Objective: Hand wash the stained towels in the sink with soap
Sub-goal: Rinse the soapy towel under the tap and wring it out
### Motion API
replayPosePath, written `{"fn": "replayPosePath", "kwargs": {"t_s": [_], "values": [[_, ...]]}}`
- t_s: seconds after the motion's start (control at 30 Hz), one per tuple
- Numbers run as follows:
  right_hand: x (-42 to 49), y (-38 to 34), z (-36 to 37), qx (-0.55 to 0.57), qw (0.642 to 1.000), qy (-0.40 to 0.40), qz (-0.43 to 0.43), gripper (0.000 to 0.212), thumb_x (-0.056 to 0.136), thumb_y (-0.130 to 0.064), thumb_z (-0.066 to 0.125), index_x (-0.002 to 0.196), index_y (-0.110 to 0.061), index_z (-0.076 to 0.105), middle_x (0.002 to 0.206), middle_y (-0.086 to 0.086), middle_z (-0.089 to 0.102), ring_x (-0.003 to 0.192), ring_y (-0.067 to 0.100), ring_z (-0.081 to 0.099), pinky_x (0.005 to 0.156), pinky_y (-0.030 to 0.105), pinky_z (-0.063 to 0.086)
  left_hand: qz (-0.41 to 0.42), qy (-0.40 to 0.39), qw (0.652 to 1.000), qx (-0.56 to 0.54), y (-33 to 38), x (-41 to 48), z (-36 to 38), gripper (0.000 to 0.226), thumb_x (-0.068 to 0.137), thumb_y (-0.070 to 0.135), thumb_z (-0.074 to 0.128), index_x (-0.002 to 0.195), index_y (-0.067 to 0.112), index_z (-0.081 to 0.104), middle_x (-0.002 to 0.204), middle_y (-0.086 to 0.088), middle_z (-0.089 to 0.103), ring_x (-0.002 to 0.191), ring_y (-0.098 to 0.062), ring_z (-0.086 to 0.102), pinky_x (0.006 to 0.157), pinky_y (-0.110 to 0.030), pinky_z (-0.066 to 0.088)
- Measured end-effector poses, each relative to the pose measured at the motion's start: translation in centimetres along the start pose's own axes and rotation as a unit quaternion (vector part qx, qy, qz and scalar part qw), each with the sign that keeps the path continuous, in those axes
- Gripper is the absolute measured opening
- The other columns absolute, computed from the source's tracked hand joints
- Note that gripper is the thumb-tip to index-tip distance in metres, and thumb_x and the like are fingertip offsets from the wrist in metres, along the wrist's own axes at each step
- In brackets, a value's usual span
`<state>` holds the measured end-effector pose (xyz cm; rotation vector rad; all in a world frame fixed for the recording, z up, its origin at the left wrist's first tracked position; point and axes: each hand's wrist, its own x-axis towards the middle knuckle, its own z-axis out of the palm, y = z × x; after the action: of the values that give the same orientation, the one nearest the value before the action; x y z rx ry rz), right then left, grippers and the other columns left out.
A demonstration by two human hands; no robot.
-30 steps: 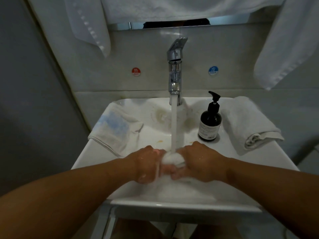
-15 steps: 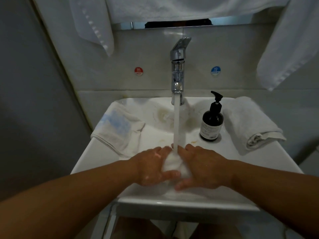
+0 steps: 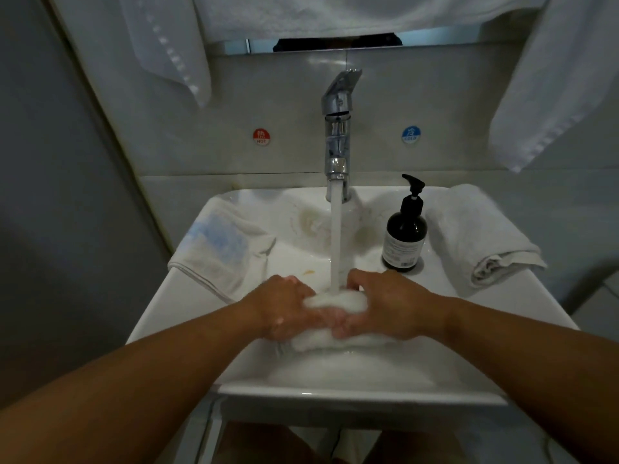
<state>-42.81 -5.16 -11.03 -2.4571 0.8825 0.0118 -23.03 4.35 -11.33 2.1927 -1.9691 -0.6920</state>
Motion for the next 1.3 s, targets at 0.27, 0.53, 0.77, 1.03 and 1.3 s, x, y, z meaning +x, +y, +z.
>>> {"fn": "replayPosePath", "kwargs": {"t_s": [0.27,0.53,0.77,1.03,1.3], "values": [[-0.7,0.1,1.4,-0.148,0.988,-0.03,-0.014,0.113,0.067,-0.091,0.057,0.156,-0.041,0.007,0.14,-0.001,0.05,0.117,0.022,0.056,0.1,0.042,0.049,0.036,-0.026,0.996,0.079,-0.2,-0.8,0.7,0.088,0.085,0.083,0.043,0.155,0.036,0.019,0.15,-0.001,0.043,0.134,-0.024,0.045,0.112,-0.045,0.039],[0.3,0.1,0.3,-0.106,0.993,0.01,-0.044,0.066,0.075,-0.083,0.059,0.118,-0.033,0.059,0.1,-0.008,0.068,0.085,0.012,0.064,0.08,0.037,0.057,0.063,0.002,0.997,0.044,0.1,-0.2,0.2,0.071,0.086,0.083,0.036,0.112,0.021,0.06,0.097,0.001,0.067,0.083,-0.015,0.066,0.081,-0.038,0.057],[-0.1,0.4,0.4,0.005,0.999,-0.046,-0.003,0.07,0.073,-0.08,0.066,0.125,-0.036,0.049,0.109,-0.011,0.061,0.093,0.007,0.06,0.08,0.026,0.049,0.044,-0.039,0.998,0.019,0.0,-0.2,-0.7,0.058,0.094,0.073,0.044,0.101,0.021,0.069,0.097,-0.003,0.069,0.088,-0.019,0.064,0.081,-0.035,0.051],[-1.2,-0.5,1.6,-0.146,0.987,-0.054,-0.025,0.12,0.067,-0.087,0.064,0.158,-0.038,0.003,0.145,0.001,0.041,0.124,0.022,0.049,0.105,0.039,0.044,0.064,-0.063,0.991,0.099,0.1,-1.2,0.3,0.091,0.082,0.083,0.051,0.155,0.036,0.023,0.151,0.005,0.042,0.132,-0.019,0.047,0.113,-0.039,0.039],[0.3,-0.2,1.0,-0.129,0.989,0.0,-0.067,0.045,0.082,-0.073,0.062,0.117,-0.047,0.051,0.104,-0.005,0.068,0.089,0.015,0.065,0.082,0.037,0.057,0.096,-0.049,0.983,0.147,0.6,-0.1,0.1,0.082,0.078,0.081,0.025,0.132,0.028,0.057,0.125,-0.001,0.059,0.108,-0.022,0.061,0.096,-0.04,0.052]]}}
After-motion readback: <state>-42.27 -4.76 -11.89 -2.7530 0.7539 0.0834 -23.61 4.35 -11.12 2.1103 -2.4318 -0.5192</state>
